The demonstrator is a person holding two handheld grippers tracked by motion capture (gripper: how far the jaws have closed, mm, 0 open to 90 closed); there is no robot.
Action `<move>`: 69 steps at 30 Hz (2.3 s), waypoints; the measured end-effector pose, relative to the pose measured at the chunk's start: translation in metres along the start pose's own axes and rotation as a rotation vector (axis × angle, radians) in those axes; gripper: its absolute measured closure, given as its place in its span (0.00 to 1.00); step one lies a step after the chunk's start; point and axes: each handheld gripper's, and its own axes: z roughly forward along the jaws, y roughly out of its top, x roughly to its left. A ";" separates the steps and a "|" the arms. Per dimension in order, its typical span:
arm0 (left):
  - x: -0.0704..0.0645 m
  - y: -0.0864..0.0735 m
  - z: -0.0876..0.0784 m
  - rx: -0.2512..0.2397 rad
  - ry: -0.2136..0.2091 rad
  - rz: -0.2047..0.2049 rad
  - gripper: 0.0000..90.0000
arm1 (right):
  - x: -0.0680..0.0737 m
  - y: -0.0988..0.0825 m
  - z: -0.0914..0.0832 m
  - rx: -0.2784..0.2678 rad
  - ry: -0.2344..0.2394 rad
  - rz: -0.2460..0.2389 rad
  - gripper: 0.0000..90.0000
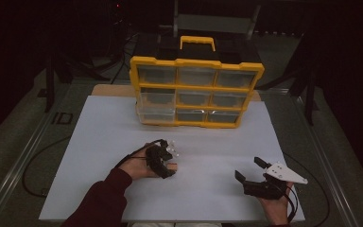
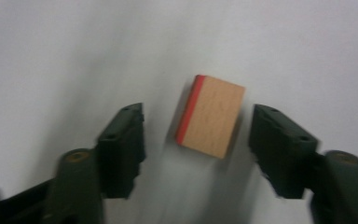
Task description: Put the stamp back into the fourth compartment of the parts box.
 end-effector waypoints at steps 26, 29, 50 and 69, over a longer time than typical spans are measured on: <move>0.003 0.009 -0.007 0.049 -0.015 -0.002 0.74 | 0.000 -0.001 0.001 0.004 0.008 0.007 0.09; 0.004 0.009 -0.010 0.043 -0.010 -0.003 0.74 | 0.000 -0.001 0.001 0.004 0.006 0.008 0.09; 0.009 0.018 -0.032 0.018 0.004 0.007 0.74 | 0.000 -0.001 0.001 0.005 0.010 0.007 0.09; 0.011 0.027 -0.046 -0.003 0.004 0.012 0.74 | 0.000 -0.001 0.001 0.004 0.012 0.007 0.09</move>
